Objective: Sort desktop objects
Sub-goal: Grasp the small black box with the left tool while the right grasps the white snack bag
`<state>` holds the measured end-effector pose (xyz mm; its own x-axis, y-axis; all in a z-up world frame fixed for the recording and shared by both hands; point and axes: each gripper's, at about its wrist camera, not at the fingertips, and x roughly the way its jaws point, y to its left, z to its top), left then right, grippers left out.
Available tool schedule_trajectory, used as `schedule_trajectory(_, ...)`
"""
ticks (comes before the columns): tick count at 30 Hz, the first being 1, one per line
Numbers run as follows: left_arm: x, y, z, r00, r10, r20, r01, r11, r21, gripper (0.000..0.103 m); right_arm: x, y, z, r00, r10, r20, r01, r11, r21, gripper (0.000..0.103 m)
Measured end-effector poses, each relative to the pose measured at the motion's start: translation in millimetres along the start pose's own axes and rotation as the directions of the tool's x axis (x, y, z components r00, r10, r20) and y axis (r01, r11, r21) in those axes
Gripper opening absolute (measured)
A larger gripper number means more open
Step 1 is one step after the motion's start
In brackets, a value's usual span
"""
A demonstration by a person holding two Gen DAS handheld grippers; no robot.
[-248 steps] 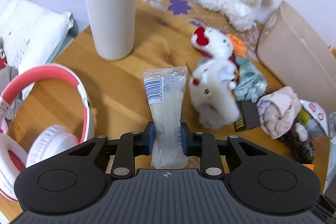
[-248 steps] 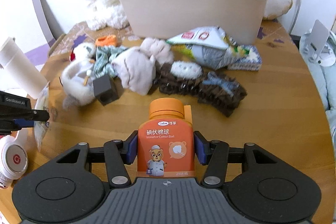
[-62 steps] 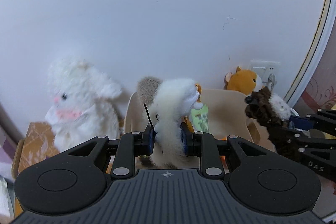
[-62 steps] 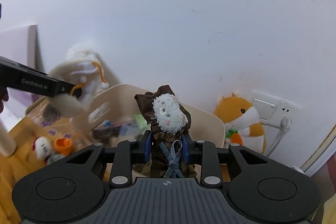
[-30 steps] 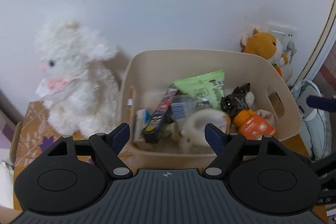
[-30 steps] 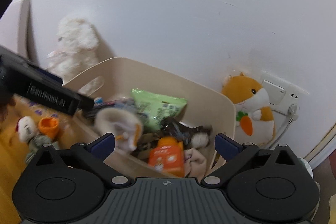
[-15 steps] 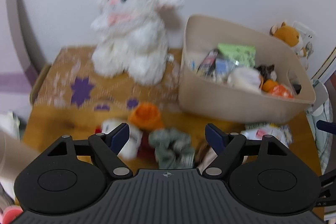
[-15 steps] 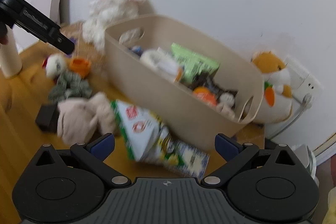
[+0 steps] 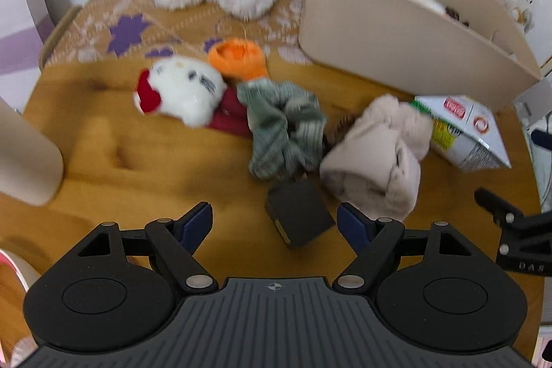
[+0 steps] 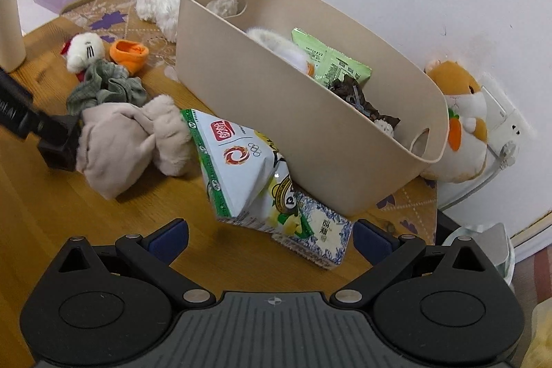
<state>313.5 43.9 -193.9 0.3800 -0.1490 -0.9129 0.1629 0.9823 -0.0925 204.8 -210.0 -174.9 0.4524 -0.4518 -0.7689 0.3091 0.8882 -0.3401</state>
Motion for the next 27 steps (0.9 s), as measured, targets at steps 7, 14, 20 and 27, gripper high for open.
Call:
schedule_trajectory(7,17,3,0,0.999,0.012,-0.046,-0.016,0.996,-0.085,0.081,13,1,8,1.0,-0.006,0.0,0.006,1.0,0.008,0.103)
schedule_trajectory(14,29,5,-3,0.997,0.026,-0.073,-0.035,0.992,-0.121,0.076,23,3,16,1.0,-0.008,0.013,0.008,1.0,0.025,0.102)
schedule_trajectory(20,29,2,-2,0.995,0.05,-0.084,-0.058,0.994,-0.092,0.045,28,6,20,0.999,0.046,0.001,-0.046,0.998,0.054,0.074)
schedule_trajectory(27,26,8,-7,0.995,0.042,-0.088,-0.05,0.994,-0.095,0.033,25,6,17,0.997,0.072,0.007,-0.073,0.995,0.072,0.053)
